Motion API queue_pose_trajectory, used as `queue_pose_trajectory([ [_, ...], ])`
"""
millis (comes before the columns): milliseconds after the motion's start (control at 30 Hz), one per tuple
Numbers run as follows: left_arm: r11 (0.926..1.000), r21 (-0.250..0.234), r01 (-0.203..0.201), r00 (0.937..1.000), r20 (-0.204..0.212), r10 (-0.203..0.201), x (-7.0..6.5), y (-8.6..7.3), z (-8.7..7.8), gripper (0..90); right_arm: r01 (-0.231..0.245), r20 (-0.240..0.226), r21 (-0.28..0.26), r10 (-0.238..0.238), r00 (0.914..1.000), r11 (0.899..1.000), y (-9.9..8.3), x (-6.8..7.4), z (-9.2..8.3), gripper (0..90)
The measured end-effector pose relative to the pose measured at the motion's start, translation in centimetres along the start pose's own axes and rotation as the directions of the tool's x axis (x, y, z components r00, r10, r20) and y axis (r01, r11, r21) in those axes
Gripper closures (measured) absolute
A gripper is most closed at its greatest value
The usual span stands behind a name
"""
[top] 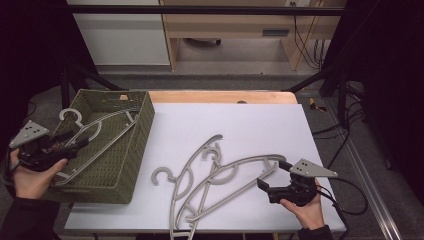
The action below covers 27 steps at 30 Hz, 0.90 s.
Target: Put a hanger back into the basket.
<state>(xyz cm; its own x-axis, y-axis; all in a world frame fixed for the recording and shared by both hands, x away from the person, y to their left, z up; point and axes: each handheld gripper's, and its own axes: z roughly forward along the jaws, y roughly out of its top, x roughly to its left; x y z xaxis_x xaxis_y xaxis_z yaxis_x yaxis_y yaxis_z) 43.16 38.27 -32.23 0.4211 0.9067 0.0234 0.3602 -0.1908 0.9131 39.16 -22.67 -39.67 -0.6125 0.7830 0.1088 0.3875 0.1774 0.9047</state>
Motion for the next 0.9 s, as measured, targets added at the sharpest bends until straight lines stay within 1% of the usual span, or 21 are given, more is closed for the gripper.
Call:
queue_pose_trajectory([
  [33, 1.0, 0.0, 0.0, 1.0, 0.0, 0.0, 0.0, 0.0, 0.0, 34.5, 0.0, 0.0, 0.0, 0.0, 1.0, 1.0, 0.0, 0.0, 0.0, 3.6],
  [67, 0.9999, -0.014, 0.001, 0.9993, 0.036, -0.001, -1.1, -0.1, 0.2, 32.3, -0.01, 0.003, -0.006, 0.01, 0.9999, 1.0, 0.0, 0.0, 0.0, 3.7],
  [100, 0.9999, -0.014, 0.001, 0.9993, 0.036, -0.001, -1.1, -0.1, 0.2, 30.1, -0.004, 0.003, -0.007, 0.004, 1.0, 1.0, 0.0, -0.1, 0.0, 3.6],
  [133, 0.9997, -0.024, -0.002, 0.9988, 0.048, 0.003, -1.8, -0.2, 0.2, 30.1, -0.004, 0.003, -0.007, 0.004, 1.0, 1.0, 0.0, -0.1, 0.0, 3.6],
  [167, 0.9991, -0.041, -0.011, 0.9966, 0.081, 0.015, -3.1, -0.4, 0.4, 25.9, -0.005, 0.009, -0.006, 0.005, 1.0, 1.0, 0.0, -0.1, 0.1, 3.4],
  [200, 0.9991, -0.041, -0.011, 0.9966, 0.081, 0.015, -3.1, -0.4, 0.4, 23.8, -0.011, 0.009, -0.008, 0.011, 0.9999, 1.0, -0.1, -0.1, 0.1, 3.4],
  [233, 0.9987, -0.048, -0.017, 0.9946, 0.101, 0.022, -3.8, -0.5, 0.5, 23.8, -0.011, 0.009, -0.008, 0.011, 0.9999, 1.0, -0.1, -0.1, 0.1, 3.4],
  [267, 0.9979, -0.058, -0.028, 0.9905, 0.133, 0.036, -5.1, -0.8, 0.7, 19.8, -0.011, 0.009, -0.013, 0.012, 0.9999, 1.0, -0.1, -0.1, 0.1, 3.4],
  [300, 0.9979, -0.058, -0.028, 0.9905, 0.133, 0.036, -5.1, -0.8, 0.7, 17.7, -0.007, 0.012, -0.014, 0.007, 0.9999, 1.0, -0.1, -0.2, 0.1, 3.4],
  [333, 0.9976, -0.06, -0.035, 0.9889, 0.142, 0.043, -5.8, -0.9, 0.9, 17.7, -0.007, 0.012, -0.014, 0.007, 0.9999, 1.0, -0.1, -0.2, 0.1, 3.4],
  [367, 0.9975, -0.061, -0.034, 0.9877, 0.15, 0.043, -6.5, -1.0, 1.1, 14.4, -0.007, 0.014, -0.02, 0.007, 0.9999, 1.0, -0.1, -0.2, 0.0, 3.4],
  [400, 0.9972, -0.062, -0.042, 0.9862, 0.157, 0.051, -7.1, -1.1, 1.2, 14.4, -0.007, 0.014, -0.02, 0.007, 0.9999, 1.0, -0.1, -0.2, 0.0, 3.4],
  [467, 0.9969, -0.066, -0.042, 0.9793, 0.195, 0.054, -8.7, -1.4, 1.6, 11.3, -0.015, 0.016, -0.033, 0.016, 0.9998, 0.999, -0.1, -0.3, 0.0, 3.4],
  [500, 0.9969, -0.066, -0.042, 0.9793, 0.195, 0.054, -8.7, -1.4, 1.6, 10.9, -0.015, 0.016, -0.033, 0.016, 0.9998, 0.999, -0.1, -0.3, 0.0, 3.4],
  [533, 0.9968, -0.069, -0.041, 0.975, 0.215, 0.055, -9.8, -1.6, 1.9, 10.7, -0.011, 0.017, -0.035, 0.012, 0.9998, 0.999, -0.2, -0.4, -0.2, 3.4],
  [567, 0.9971, -0.064, -0.042, 0.9719, 0.229, 0.055, -10.3, -1.8, 2.1, 10.6, -0.015, 0.015, -0.039, 0.016, 0.9998, 0.999, -0.2, -0.4, -0.2, 3.4],
  [600, 0.9971, -0.064, -0.042, 0.9719, 0.229, 0.055, -10.3, -1.8, 2.1, 10.4, -0.015, 0.015, -0.039, 0.016, 0.9998, 0.999, -0.2, -0.4, -0.2, 3.4],
  [633, 0.9973, -0.056, -0.047, 0.9676, 0.245, 0.06, -10.7, -1.9, 2.2, 10.4, -0.019, 0.02, -0.043, 0.02, 0.9996, 0.999, -0.2, -0.5, -0.3, 3.4],
  [667, 0.997, -0.043, -0.064, 0.9623, 0.262, 0.073, -11.7, -2.1, 2.6, 10.3, -0.019, 0.019, -0.045, 0.02, 0.9996, 0.999, -0.2, -0.5, -0.3, 3.4],
  [700, 0.997, -0.043, -0.064, 0.9623, 0.262, 0.073, -11.7, -2.1, 2.6, 10.3, -0.018, 0.022, -0.043, 0.019, 0.9996, 0.999, -0.3, -0.5, -0.2, 3.4],
  [900, 0.9939, -0.01, -0.109, 0.9391, 0.327, 0.107, -14.4, -2.1, 3.7, 10.5, -0.019, 0.023, -0.041, 0.02, 0.9996, 0.999, -0.3, -0.5, -0.3, 3.5],
])
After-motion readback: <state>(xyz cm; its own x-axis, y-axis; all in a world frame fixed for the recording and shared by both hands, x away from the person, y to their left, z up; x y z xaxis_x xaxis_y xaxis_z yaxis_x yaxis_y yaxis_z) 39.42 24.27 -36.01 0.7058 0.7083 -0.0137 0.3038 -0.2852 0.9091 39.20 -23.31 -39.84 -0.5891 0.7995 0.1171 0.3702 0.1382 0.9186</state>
